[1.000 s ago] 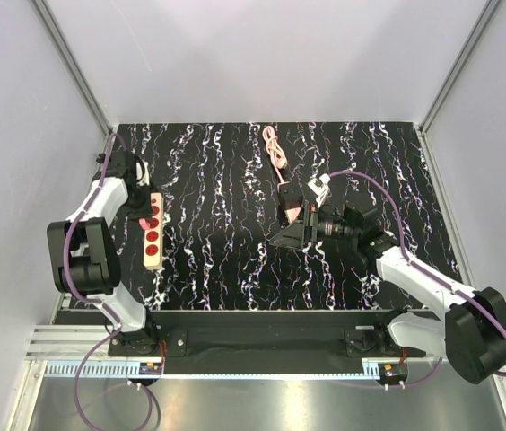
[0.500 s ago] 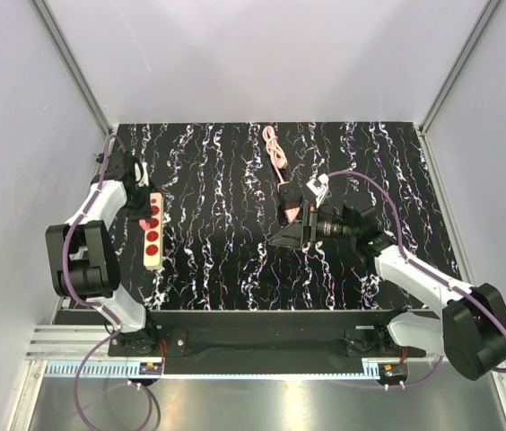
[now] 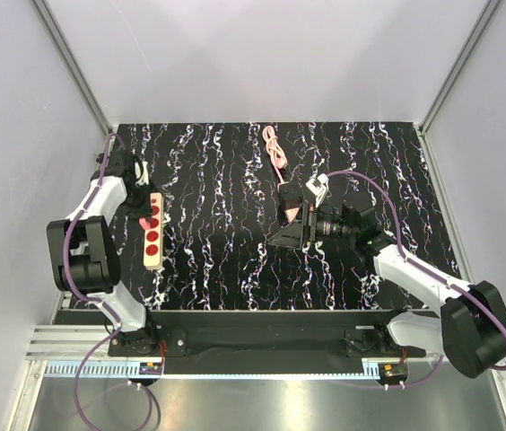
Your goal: Insert the plug
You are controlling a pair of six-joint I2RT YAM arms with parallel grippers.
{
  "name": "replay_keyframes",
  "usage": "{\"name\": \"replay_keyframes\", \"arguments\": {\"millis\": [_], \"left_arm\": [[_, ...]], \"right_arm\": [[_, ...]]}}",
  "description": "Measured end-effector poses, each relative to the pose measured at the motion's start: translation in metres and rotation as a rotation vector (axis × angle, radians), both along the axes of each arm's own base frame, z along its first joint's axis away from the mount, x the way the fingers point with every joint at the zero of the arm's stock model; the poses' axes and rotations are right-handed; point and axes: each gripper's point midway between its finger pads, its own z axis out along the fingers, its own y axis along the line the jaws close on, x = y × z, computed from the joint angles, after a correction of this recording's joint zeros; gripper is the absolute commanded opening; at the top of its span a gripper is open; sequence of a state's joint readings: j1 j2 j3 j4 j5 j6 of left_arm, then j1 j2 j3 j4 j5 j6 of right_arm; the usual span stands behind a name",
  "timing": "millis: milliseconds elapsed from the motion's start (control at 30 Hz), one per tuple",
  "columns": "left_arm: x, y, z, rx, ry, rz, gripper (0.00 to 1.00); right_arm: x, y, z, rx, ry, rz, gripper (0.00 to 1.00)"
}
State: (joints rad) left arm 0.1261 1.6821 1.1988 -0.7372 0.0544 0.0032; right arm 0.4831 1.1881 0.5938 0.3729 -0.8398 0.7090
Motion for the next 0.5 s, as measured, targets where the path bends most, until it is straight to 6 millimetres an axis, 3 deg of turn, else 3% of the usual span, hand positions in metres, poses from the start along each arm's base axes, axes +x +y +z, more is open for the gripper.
{"name": "replay_keyframes", "arguments": {"millis": [500], "left_arm": [[0.0021, -0.0016, 0.0008, 0.007, -0.003, 0.012, 0.0]], "right_arm": [[-0.0025, 0.0004, -0.004, -0.001, 0.018, 0.014, 1.0]]}}
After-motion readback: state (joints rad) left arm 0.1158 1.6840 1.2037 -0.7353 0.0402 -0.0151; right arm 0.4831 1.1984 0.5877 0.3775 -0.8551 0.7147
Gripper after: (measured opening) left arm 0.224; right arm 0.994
